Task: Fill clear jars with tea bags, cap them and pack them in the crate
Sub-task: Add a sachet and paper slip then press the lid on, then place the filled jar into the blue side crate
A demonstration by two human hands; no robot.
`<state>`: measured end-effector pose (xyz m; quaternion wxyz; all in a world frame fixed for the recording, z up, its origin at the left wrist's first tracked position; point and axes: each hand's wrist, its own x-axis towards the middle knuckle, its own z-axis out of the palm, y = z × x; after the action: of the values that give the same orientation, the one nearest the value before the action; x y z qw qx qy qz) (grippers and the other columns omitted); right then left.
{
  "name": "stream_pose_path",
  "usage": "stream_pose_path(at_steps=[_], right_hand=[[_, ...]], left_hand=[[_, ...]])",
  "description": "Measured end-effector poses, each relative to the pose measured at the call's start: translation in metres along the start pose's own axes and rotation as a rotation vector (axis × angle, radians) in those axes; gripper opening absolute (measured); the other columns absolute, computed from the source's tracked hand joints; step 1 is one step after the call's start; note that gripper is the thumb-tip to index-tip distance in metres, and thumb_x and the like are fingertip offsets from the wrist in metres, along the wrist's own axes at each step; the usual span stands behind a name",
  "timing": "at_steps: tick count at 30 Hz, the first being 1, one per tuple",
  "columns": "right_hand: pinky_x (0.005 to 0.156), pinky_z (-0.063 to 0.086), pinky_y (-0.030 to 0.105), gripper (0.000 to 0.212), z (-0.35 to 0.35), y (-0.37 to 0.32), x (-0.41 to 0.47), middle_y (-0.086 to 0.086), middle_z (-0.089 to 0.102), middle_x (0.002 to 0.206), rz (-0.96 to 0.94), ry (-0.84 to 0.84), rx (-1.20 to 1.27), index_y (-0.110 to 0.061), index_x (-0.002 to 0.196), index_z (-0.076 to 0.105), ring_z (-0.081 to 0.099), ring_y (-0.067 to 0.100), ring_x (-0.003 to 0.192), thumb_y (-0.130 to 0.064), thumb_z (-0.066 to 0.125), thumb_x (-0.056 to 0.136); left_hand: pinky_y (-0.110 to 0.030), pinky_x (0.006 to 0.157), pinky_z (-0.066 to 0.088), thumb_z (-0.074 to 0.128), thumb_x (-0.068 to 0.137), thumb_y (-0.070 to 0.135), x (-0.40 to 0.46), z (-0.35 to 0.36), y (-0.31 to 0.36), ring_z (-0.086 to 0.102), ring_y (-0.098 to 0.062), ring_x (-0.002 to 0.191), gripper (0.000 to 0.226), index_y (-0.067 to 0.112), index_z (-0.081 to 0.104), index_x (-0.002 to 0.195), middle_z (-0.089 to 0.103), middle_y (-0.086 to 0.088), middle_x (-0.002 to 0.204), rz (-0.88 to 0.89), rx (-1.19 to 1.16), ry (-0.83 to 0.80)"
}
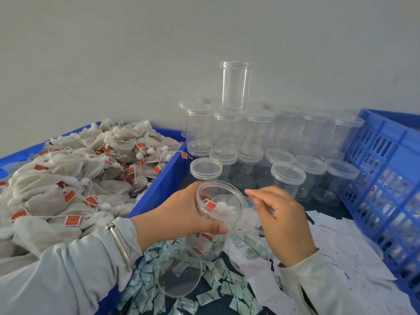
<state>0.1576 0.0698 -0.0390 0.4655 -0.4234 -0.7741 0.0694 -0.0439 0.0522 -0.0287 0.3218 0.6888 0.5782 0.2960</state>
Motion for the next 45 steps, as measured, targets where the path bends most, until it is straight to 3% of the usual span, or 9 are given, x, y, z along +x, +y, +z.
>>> stream_pose_path(at_steps=[6, 10, 14, 18, 26, 29, 37, 41, 45], right_hand=[[0.074, 0.037, 0.014, 0.024, -0.031, 0.071, -0.032, -0.003, 0.063, 0.103, 0.461, -0.223, -0.185, -0.017, 0.111, 0.069, 0.051, 0.002, 0.080, -0.010, 0.054, 0.094], [0.083, 0.039, 0.021, 0.032, -0.034, 0.102, -0.052, -0.005, 0.055, 0.101, 0.666, -0.384, -0.302, -0.020, 0.122, 0.063, 0.050, 0.007, 0.085, -0.025, 0.063, 0.090], [0.093, 0.039, 0.026, 0.057, -0.010, 0.108, -0.063, -0.008, 0.042, 0.102, 0.687, -0.350, -0.340, -0.026, 0.128, 0.056, 0.045, 0.012, 0.105, -0.047, 0.071, 0.078], [0.097, 0.033, 0.025, 0.062, 0.012, 0.108, -0.064, -0.007, 0.041, 0.108, 0.625, -0.438, -0.446, -0.026, 0.134, 0.051, 0.037, 0.014, 0.115, -0.059, 0.058, 0.082], [0.099, 0.034, 0.025, 0.049, 0.021, 0.111, -0.067, -0.007, 0.051, 0.122, 0.609, -0.337, -0.440, -0.022, 0.123, 0.063, 0.041, 0.013, 0.116, -0.053, 0.058, 0.086], [0.102, 0.033, 0.027, 0.044, 0.022, 0.109, -0.066, -0.011, 0.050, 0.134, 0.553, -0.351, -0.427, -0.024, 0.123, 0.062, 0.039, 0.014, 0.123, -0.048, 0.059, 0.086], [0.094, 0.028, 0.019, 0.020, 0.025, 0.110, -0.066, -0.011, 0.047, 0.106, 0.602, -0.268, -0.243, -0.024, 0.102, 0.069, 0.031, 0.005, 0.103, -0.030, 0.069, 0.083], [0.091, 0.039, 0.024, 0.020, 0.018, 0.102, -0.066, -0.007, 0.055, 0.097, 0.628, -0.074, -0.114, -0.009, 0.103, 0.072, 0.053, 0.017, 0.104, -0.006, 0.057, 0.090], [0.078, 0.041, 0.017, 0.021, -0.003, 0.083, -0.056, -0.003, 0.066, 0.100, 0.615, 0.141, -0.017, -0.014, 0.103, 0.072, 0.057, 0.010, 0.086, -0.004, 0.059, 0.090]], left_hand=[[0.007, 0.062, 0.036, 0.079, 0.047, 0.061, -0.002, 0.001, 0.008, 0.046, 0.031, 0.087, 0.063, 0.056, 0.041, 0.097, 0.052, 0.052, 0.090, -0.009, -0.052, 0.020], [0.000, 0.064, 0.042, 0.079, 0.041, 0.064, 0.000, 0.003, 0.010, 0.054, 0.023, 0.088, 0.068, 0.054, 0.045, 0.099, 0.055, 0.048, 0.093, -0.021, -0.129, 0.025], [-0.006, 0.070, 0.041, 0.078, 0.038, 0.066, -0.001, 0.004, 0.011, 0.054, 0.023, 0.088, 0.068, 0.054, 0.045, 0.097, 0.056, 0.049, 0.091, -0.028, -0.137, 0.024], [-0.007, 0.072, 0.040, 0.079, 0.039, 0.064, 0.000, 0.005, 0.012, 0.055, 0.023, 0.087, 0.068, 0.052, 0.046, 0.098, 0.057, 0.047, 0.092, -0.038, -0.145, 0.031], [-0.008, 0.074, 0.040, 0.077, 0.035, 0.072, 0.002, 0.008, 0.010, 0.055, 0.021, 0.091, 0.066, 0.066, 0.047, 0.093, 0.057, 0.046, 0.097, -0.022, -0.111, 0.004], [-0.007, 0.072, 0.039, 0.076, 0.034, 0.073, 0.002, 0.008, 0.009, 0.053, 0.023, 0.091, 0.071, 0.058, 0.046, 0.096, 0.055, 0.048, 0.096, -0.024, -0.106, 0.006], [-0.006, 0.071, 0.039, 0.079, 0.039, 0.067, 0.002, 0.007, 0.006, 0.052, 0.024, 0.091, 0.068, 0.056, 0.045, 0.097, 0.054, 0.049, 0.096, -0.026, -0.108, -0.013], [-0.005, 0.070, 0.039, 0.079, 0.040, 0.065, 0.001, 0.007, 0.007, 0.051, 0.025, 0.089, 0.068, 0.056, 0.044, 0.098, 0.053, 0.050, 0.094, -0.033, -0.101, -0.023], [-0.007, 0.074, 0.042, 0.079, 0.040, 0.063, 0.002, 0.007, 0.005, 0.054, 0.018, 0.095, 0.076, 0.052, 0.044, 0.107, 0.060, 0.034, 0.100, -0.045, -0.069, -0.017]])
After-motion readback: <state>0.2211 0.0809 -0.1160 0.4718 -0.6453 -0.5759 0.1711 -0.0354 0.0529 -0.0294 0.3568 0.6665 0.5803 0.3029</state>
